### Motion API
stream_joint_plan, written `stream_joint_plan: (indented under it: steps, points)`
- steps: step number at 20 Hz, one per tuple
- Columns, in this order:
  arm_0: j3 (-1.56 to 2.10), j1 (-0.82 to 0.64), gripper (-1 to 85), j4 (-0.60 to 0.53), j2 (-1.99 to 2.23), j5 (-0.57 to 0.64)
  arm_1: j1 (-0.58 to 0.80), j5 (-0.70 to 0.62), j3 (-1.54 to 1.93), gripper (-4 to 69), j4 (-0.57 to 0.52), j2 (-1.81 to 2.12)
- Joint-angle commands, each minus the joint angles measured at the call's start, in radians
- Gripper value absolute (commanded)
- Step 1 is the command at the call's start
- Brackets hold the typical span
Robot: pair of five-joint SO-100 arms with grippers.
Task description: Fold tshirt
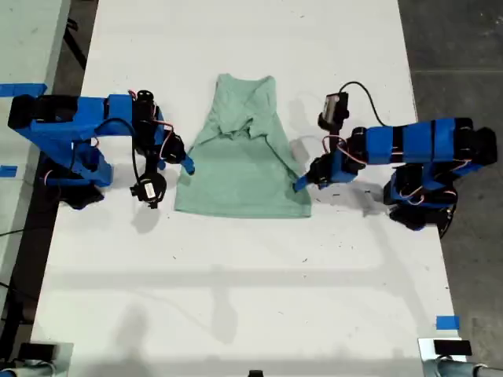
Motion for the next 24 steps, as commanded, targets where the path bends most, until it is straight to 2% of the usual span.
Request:
stream_joint_plan:
  steps: [1, 2, 3, 4, 8, 12, 15, 18, 21, 24]
  points:
    - [-0.002, 0.012, 22.9, -0.018, 0.04, -0.005, -0.018, -0.017, -0.011, 24.4, -0.138, -0.114]
    - [0.002, 0.012, 22.6, -0.021, 0.04, -0.005, -0.018, -0.017, -0.012, 22.7, -0.176, -0.167]
    - [0.003, 0.012, 22.1, -0.023, 0.04, -0.005, -0.011, -0.014, -0.026, 14.3, -0.189, -0.209]
    - [0.005, 0.014, 21.8, -0.023, 0.04, -0.005, 0.0, -0.009, -0.035, 0.3, -0.179, -0.215]
    - [0.012, 0.017, 21.3, -0.028, 0.044, -0.005, 0.012, -0.021, -0.035, -0.3, -0.163, -0.206]
    - [0.012, 0.026, 20.8, -0.028, 0.051, -0.009, -0.051, -0.031, -0.235, -0.3, 0.104, -0.13]
    - [0.012, 0.028, 20.6, -0.028, 0.054, -0.009, -0.095, -0.005, -0.445, -0.3, 0.129, -0.123]
    - [0.011, 0.032, 20.4, -0.037, 0.054, -0.014, -0.106, 0.048, -0.532, -0.3, -0.009, -0.172]
    - [0.009, 0.035, 20.2, -0.046, 0.052, -0.017, -0.095, 0.117, -0.471, -0.3, -0.242, -0.322]
    - [0.006, 0.041, 20.1, -0.044, 0.052, -0.02, -0.087, 0.156, -0.494, -0.4, -0.37, -0.541]
